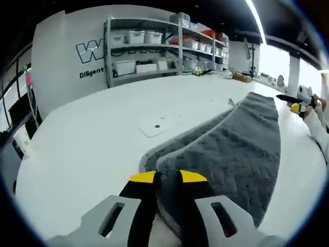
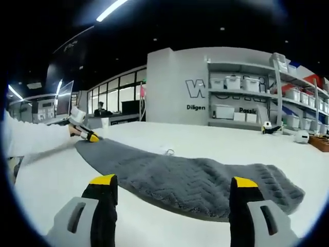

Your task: Open the folded towel by lifting each exposed corner and separating the folded layers until the towel lies flat within the target outline without major curled edges

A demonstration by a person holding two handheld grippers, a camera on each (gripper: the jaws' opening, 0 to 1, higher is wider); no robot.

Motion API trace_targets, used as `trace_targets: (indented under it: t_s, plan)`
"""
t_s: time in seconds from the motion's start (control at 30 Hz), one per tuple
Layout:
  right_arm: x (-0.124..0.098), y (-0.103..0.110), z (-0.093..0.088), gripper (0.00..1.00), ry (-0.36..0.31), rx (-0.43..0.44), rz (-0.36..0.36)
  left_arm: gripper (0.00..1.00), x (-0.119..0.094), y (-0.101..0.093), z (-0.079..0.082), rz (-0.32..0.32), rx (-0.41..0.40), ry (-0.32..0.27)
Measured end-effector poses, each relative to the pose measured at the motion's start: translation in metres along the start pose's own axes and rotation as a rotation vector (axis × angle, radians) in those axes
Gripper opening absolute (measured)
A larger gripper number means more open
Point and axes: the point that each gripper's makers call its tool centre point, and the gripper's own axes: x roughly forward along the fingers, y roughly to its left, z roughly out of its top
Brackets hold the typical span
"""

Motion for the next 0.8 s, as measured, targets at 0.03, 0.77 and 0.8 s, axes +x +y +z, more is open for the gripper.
trace_targets:
  t_s: [0.03, 0.77, 0.8]
  plan:
    - [0.000, 0.000, 0.000, 0.90, 0.000, 0.000, -0.001, 0.07, 0.000, -0.003, 0.001, -0.007, 0.026, -0.003]
    - [0.001, -0.003, -0.004, 0.87, 0.009, 0.009, -0.010, 0.04, -0.057, -0.049, 0.031, 0.001, 0.155, -0.271]
    - [0.001, -0.003, -0.004, 0.87, 0.009, 0.008, -0.010, 0.04, -0.060, -0.053, 0.032, -0.004, 0.165, -0.278]
